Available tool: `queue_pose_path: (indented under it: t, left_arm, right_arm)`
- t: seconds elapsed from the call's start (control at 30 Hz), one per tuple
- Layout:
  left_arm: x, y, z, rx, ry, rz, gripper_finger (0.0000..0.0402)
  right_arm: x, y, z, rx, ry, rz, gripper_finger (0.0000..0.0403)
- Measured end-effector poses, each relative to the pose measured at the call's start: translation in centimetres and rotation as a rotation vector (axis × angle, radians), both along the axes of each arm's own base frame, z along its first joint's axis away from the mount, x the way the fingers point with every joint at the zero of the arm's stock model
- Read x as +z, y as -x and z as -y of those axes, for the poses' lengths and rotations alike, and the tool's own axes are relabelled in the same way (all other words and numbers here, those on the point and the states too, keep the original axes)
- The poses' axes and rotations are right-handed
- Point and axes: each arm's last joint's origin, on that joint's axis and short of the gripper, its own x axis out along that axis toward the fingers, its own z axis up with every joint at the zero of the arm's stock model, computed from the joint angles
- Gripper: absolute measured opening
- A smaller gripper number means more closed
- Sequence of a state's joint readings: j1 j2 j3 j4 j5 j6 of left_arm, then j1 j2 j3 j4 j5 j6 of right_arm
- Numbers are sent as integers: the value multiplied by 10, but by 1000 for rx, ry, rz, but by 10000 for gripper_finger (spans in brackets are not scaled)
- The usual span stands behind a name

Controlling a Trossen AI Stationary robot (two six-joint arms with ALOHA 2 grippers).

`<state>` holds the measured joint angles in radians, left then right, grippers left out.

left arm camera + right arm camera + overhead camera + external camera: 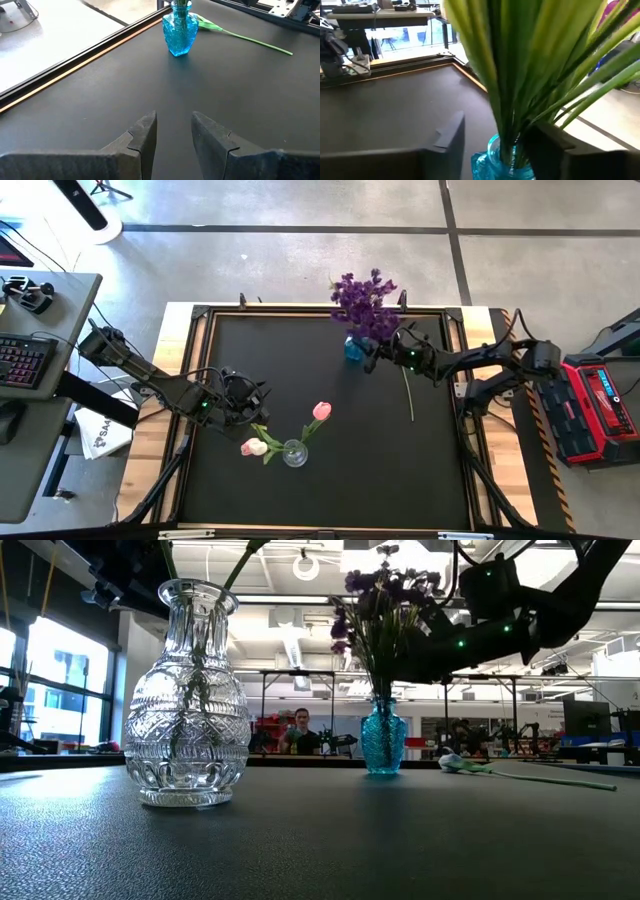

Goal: Sort flowers into vase by color
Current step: Put the dark violet flower into the blue vase

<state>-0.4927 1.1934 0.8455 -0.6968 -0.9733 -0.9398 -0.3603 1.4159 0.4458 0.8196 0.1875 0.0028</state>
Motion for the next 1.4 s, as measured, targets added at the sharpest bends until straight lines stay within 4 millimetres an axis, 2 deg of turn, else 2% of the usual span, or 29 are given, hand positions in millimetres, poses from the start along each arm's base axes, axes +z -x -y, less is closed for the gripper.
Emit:
queue_pose_path:
  t: [0.13,0.27,0.43,0.73,0.9,1.13,1.27,1.4]
  left_arm:
    - [0,0,0,0,0,0,110]
    - [0,0,0,0,0,0,110]
    - [0,0,0,0,0,0,110]
    - [0,-1,0,0,4,7,110]
    - [0,-1,0,0,4,7,110]
    - [0,0,0,0,4,6,110]
    - [0,0,0,0,4,6,110]
    - [0,0,0,0,4,6,110]
  right_arm:
    - [3,3,-2,8,-40,6,208]
    - [10,10,-4,3,-73,-18,234]
    - [22,21,-8,-10,-88,-44,237]
    - [59,20,-8,-20,-160,-231,219]
    - [83,18,-8,-45,-194,-312,188]
    - [110,12,-20,-82,-116,-328,109]
    - [114,9,-25,-71,-100,-311,56]
    - [110,6,-23,-106,-90,-336,8]
